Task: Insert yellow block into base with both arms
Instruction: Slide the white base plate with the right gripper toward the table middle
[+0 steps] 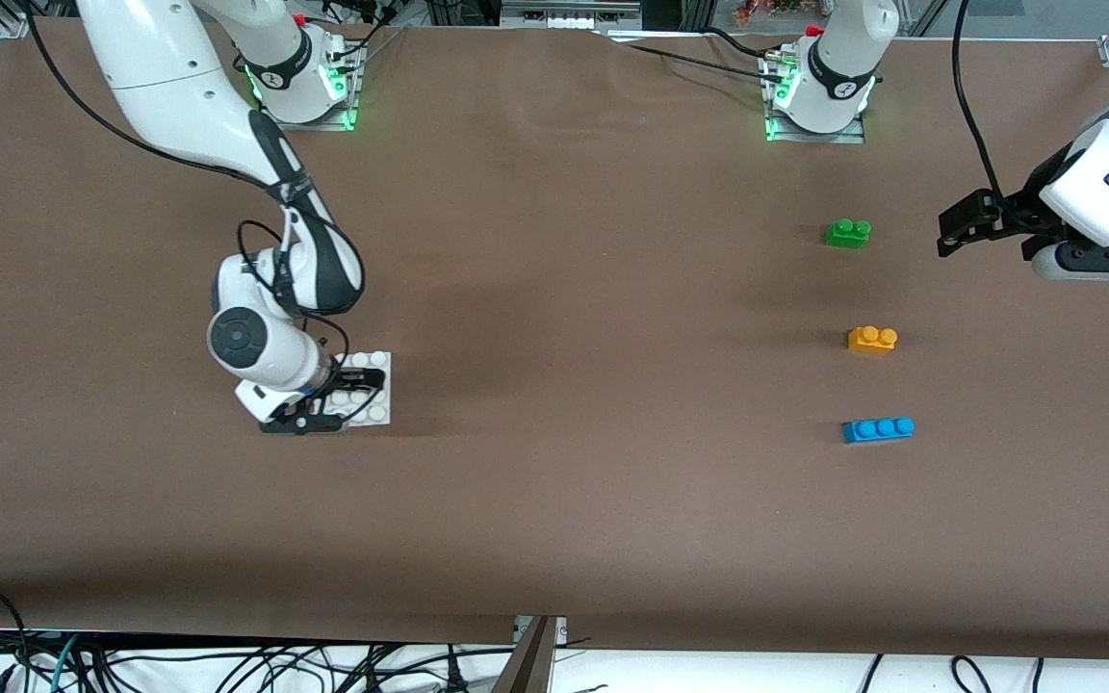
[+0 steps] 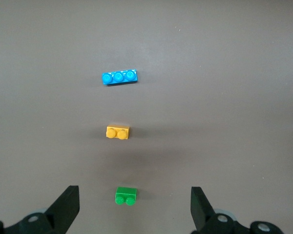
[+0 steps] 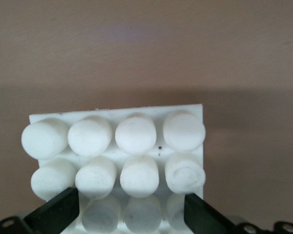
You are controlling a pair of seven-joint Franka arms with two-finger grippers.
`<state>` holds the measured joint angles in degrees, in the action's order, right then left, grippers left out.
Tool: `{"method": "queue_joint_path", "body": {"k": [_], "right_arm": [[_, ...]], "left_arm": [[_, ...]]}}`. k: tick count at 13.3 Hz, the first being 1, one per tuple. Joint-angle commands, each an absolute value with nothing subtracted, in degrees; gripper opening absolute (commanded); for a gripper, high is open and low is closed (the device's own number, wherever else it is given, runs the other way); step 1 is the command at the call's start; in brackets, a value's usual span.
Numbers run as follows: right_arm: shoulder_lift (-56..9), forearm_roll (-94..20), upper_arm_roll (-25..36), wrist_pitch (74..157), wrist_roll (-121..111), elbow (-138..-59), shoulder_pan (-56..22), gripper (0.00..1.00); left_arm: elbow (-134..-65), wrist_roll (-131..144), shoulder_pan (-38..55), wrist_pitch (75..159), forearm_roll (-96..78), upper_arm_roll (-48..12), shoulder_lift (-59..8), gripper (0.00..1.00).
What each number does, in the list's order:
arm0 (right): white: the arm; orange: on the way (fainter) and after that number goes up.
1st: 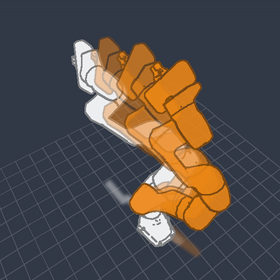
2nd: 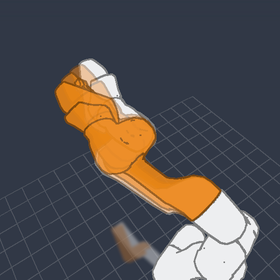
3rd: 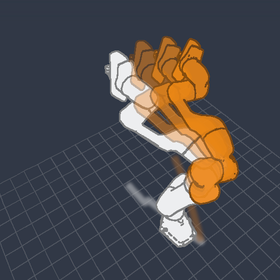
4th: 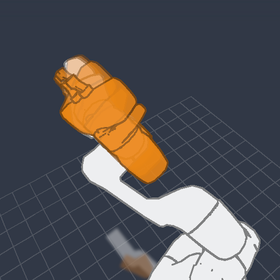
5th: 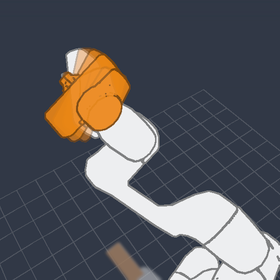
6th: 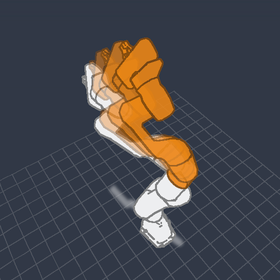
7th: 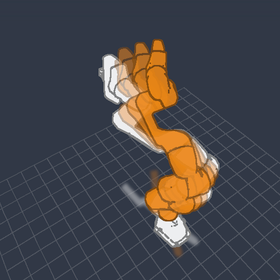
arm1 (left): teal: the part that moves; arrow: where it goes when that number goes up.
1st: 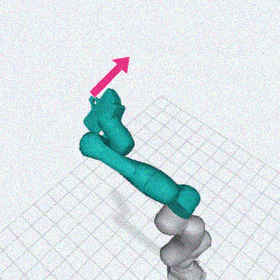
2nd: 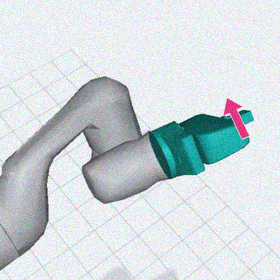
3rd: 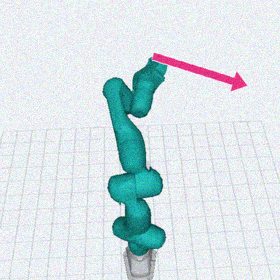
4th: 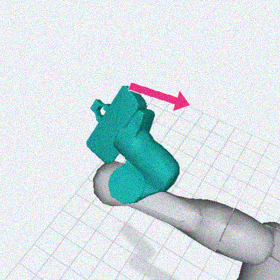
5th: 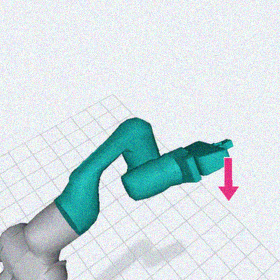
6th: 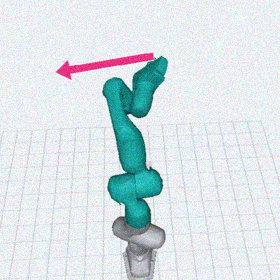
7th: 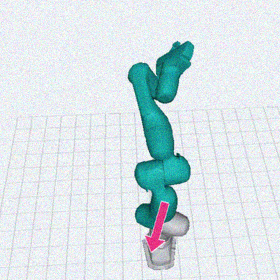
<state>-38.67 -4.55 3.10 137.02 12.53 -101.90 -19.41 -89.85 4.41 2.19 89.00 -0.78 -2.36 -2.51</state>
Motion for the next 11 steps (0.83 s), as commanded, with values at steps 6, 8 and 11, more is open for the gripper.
{"method": "queue_joint_path", "body": {"k": [6, 8, 11], "right_arm": [[-42.3, -6.2, 2.6, 138.2, 23.4, -97.2, -28.7, 1.0], [-42.4, -6.2, 2.6, 138.2, 25.7, -96.3, -30.3, 1.0], [-43.3, -6.2, 1.9, 138.2, 30.5, -94.7, -32.9, 1.0]], "left_arm": [[-89.6, 5.0, 2.3, 88.9, -1.1, -2.6, -1.9, 1.0], [-89.6, 5.0, 2.3, 88.9, -1.1, -2.6, -1.9, 1.0], [-89.6, 5.0, 2.3, 88.9, -1.1, -2.6, -1.9, 1.0]]}}
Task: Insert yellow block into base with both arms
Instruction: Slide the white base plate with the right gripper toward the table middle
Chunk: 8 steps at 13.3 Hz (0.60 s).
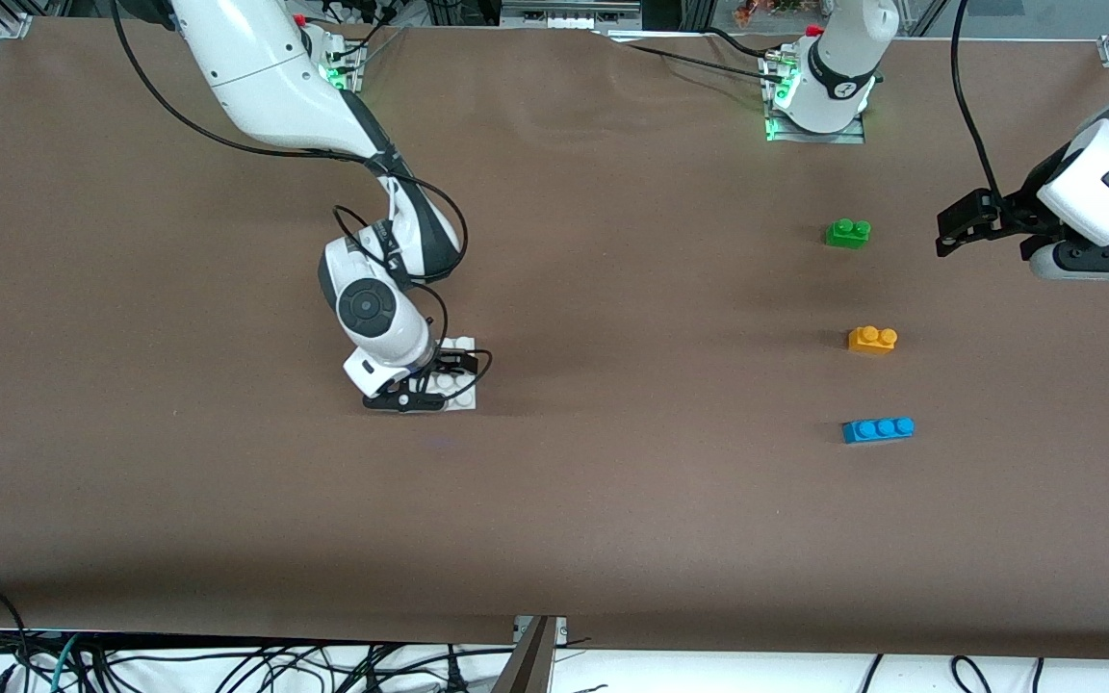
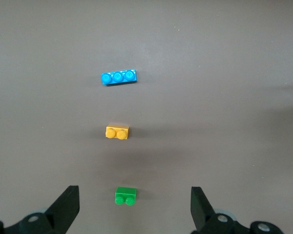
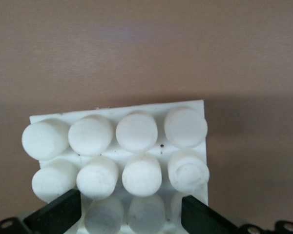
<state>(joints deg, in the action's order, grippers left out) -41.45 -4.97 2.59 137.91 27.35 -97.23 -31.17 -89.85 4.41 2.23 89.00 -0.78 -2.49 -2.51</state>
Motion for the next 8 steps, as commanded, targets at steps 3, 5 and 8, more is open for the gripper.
{"method": "queue_joint_path", "body": {"k": [3, 5, 8], "right_arm": [[-44.4, -6.1, 0.4, 138.3, 34.3, -92.7, -33.7, 1.0], [-45.1, -6.1, 0.1, 138.3, 36.3, -91.8, -34.9, 1.0], [-46.1, -6.1, 0.1, 138.3, 39.7, -89.7, -37.3, 1.0]], "left_arm": [[-89.6, 5.0, 2.3, 88.9, -1.1, -2.6, -1.9, 1.0], [-89.6, 5.0, 2.4, 88.9, -1.1, -2.6, -1.9, 1.0], [-88.9, 5.0, 2.5, 88.9, -1.1, -3.2, -1.9, 1.0]]}}
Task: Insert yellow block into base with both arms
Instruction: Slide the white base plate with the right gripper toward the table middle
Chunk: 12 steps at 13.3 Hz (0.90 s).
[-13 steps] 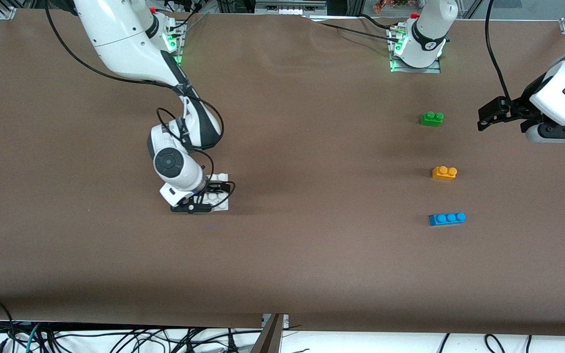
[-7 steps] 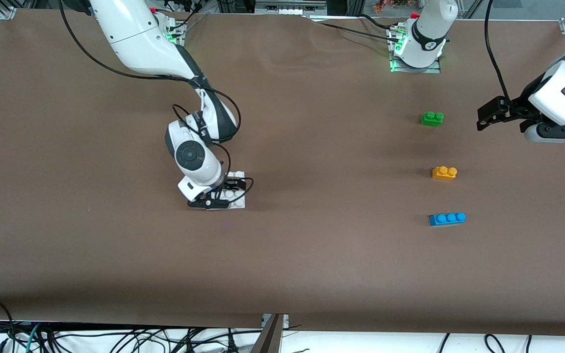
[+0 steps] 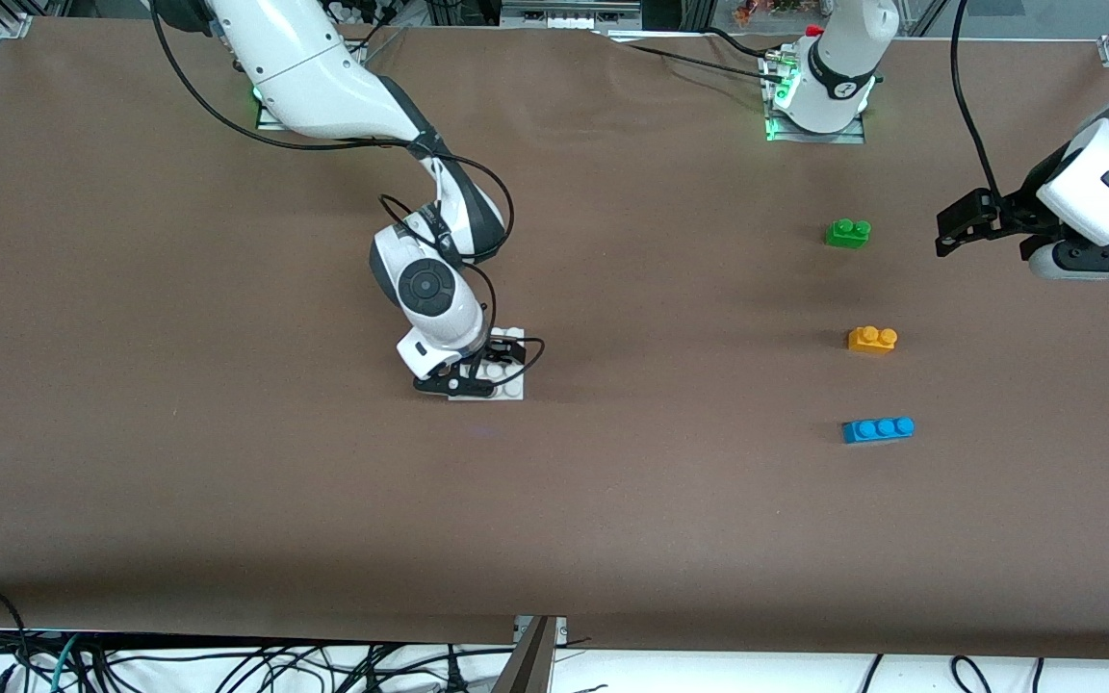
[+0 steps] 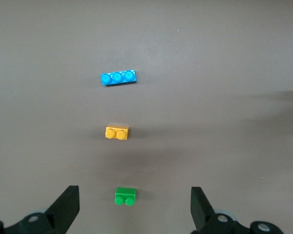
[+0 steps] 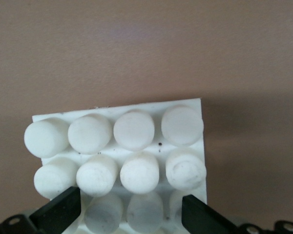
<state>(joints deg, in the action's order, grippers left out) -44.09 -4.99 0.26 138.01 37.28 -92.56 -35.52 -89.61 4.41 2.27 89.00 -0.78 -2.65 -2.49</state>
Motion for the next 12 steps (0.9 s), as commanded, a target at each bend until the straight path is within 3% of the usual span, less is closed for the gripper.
{"method": "queue_joint_path", "body": {"k": [1, 12], "right_arm": [[-46.4, -6.1, 0.1, 138.3, 40.6, -89.0, -38.3, 1.0], [-47.6, -5.9, 0.1, 138.3, 43.2, -86.1, -42.4, 1.0]], "left_arm": [[-88.9, 5.0, 2.5, 88.9, -1.1, -3.3, -1.9, 1.0], [-89.0, 5.0, 2.4, 88.7, -1.1, -3.3, -1.9, 1.0]]}}
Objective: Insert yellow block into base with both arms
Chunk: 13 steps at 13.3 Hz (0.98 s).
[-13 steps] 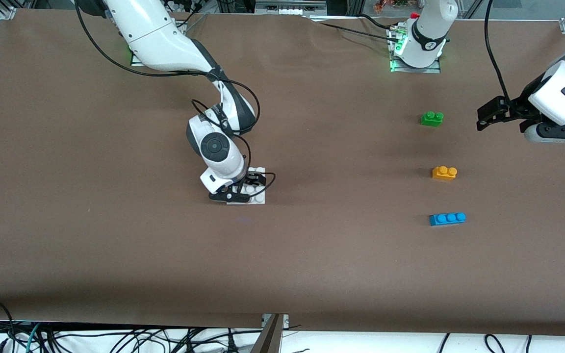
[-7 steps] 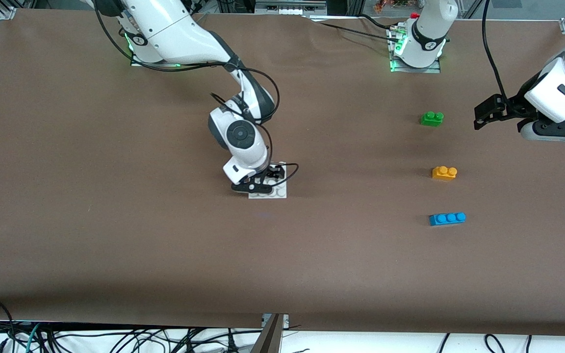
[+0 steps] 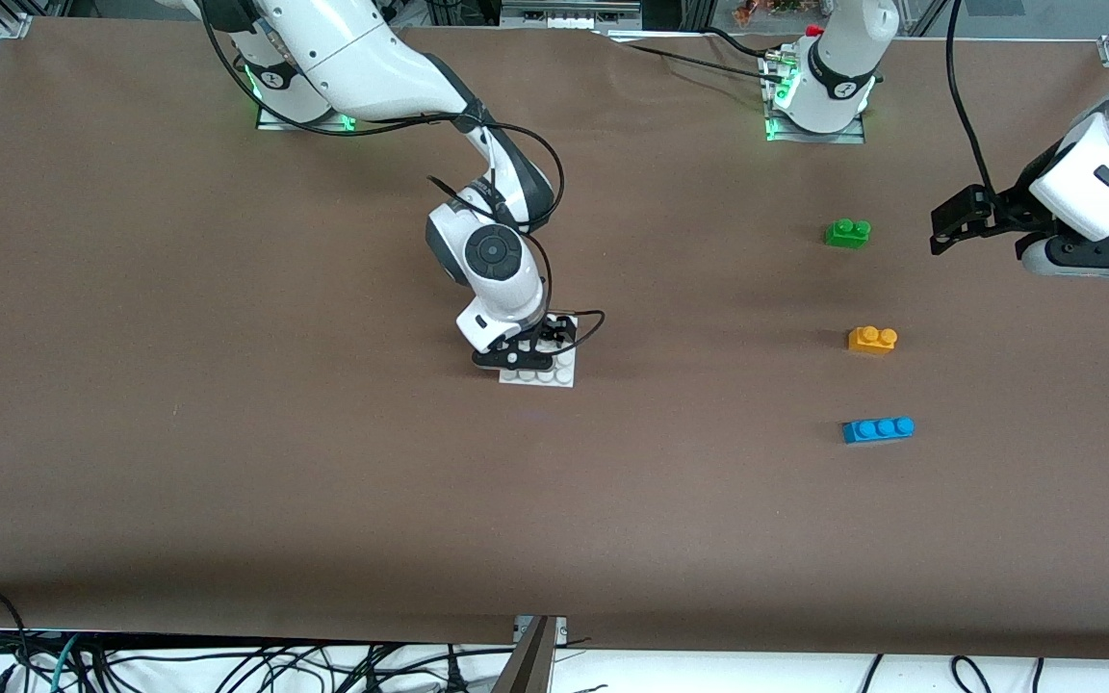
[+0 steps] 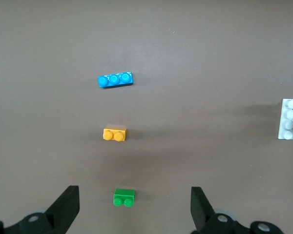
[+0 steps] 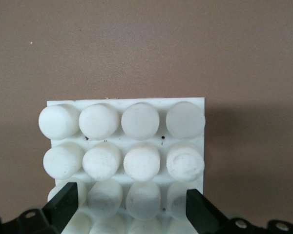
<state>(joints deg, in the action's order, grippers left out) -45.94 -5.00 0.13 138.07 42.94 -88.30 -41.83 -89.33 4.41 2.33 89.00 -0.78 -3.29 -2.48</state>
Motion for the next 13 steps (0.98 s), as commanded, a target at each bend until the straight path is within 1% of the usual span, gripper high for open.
{"method": "queue_joint_path", "body": {"k": [1, 3, 9, 13], "right_arm": [[-47.5, -5.9, 0.1, 137.8, 43.1, -85.4, -42.4, 1.0], [-47.0, -5.8, 0.1, 137.6, 43.0, -85.3, -42.4, 1.0], [-42.5, -5.2, 1.0, 134.7, 37.5, -84.4, -41.1, 1.0], [-40.1, -5.1, 1.1, 124.4, 27.0, -77.6, -35.8, 1.0]], "left_arm": [[-89.1, 5.0, 2.4, 88.7, -1.1, -3.3, -1.9, 1.0], [-89.0, 5.0, 2.4, 88.7, -1.1, -3.2, -1.9, 1.0], [-89.0, 4.8, 2.2, 88.9, -1.2, -2.8, -2.0, 1.0], [-89.0, 4.0, 1.6, 89.0, -1.3, -2.5, -2.1, 1.0]]}}
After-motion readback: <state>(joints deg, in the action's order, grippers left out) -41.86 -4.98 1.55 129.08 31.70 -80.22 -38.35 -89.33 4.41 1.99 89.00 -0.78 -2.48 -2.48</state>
